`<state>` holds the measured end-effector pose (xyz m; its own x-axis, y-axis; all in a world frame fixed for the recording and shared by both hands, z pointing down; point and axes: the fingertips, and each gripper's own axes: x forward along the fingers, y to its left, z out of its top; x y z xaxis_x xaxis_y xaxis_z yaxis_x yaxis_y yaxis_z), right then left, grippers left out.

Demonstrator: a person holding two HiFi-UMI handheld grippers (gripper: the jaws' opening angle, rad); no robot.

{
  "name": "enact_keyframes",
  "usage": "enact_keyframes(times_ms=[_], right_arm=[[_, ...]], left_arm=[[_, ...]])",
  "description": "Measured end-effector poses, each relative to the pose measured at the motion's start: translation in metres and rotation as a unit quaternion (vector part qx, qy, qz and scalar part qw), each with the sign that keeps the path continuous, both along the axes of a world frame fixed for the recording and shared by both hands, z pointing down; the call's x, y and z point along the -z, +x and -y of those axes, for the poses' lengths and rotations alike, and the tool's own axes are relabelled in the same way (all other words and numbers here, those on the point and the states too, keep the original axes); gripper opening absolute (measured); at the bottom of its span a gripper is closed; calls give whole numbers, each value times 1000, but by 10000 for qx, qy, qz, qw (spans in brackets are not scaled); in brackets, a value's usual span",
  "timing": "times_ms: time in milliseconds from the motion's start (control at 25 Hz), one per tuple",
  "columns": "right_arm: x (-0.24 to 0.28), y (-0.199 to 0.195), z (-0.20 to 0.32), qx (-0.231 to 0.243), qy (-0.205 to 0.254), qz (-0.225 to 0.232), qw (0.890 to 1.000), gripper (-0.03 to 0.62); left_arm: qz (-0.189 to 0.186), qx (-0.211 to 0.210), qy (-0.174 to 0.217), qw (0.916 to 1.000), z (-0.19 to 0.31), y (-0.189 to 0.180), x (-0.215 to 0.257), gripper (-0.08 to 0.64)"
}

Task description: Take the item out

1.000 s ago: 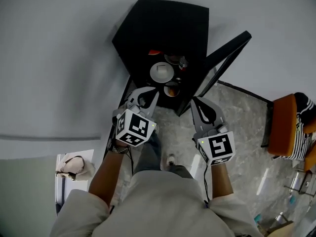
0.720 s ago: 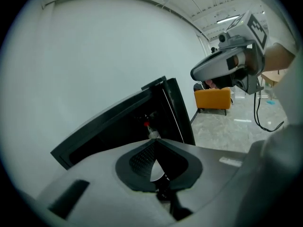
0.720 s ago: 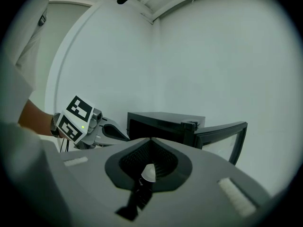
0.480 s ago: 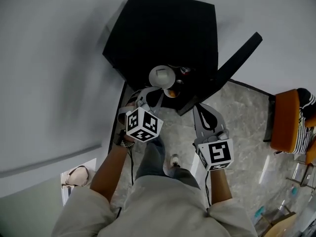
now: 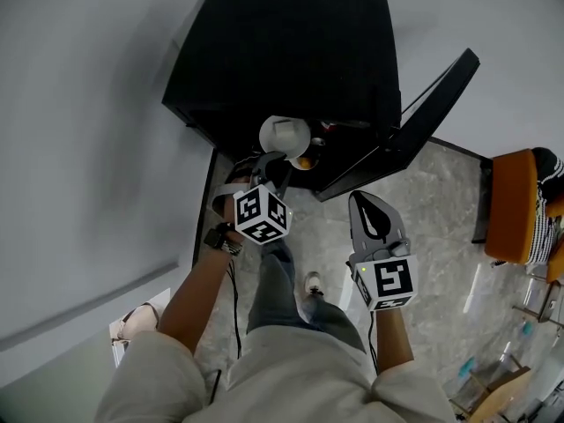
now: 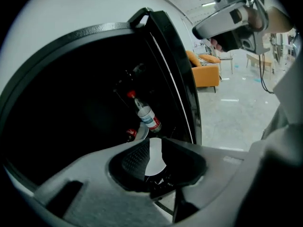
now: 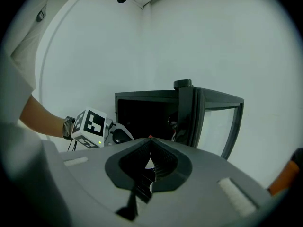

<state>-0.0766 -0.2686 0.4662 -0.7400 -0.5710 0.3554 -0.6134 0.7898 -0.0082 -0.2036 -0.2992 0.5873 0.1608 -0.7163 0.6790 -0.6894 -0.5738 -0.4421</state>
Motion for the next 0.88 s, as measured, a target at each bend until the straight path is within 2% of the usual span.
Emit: enact_keyframes(times_ms=[400, 640, 880], right_arm=[[-28, -2, -4, 52, -160, -161, 9997, 6], [-48, -3, -5, 23, -294, -278, 9992, 6], [-53, 3, -1, -88, -221, -250, 9994, 6]], left_arm=[[539, -264, -521, 9968, 20, -3, -83, 160], [858, -374, -659, 9934, 35, -14, -130, 193], [1116, -424, -745, 9900, 48, -23, -169, 204]])
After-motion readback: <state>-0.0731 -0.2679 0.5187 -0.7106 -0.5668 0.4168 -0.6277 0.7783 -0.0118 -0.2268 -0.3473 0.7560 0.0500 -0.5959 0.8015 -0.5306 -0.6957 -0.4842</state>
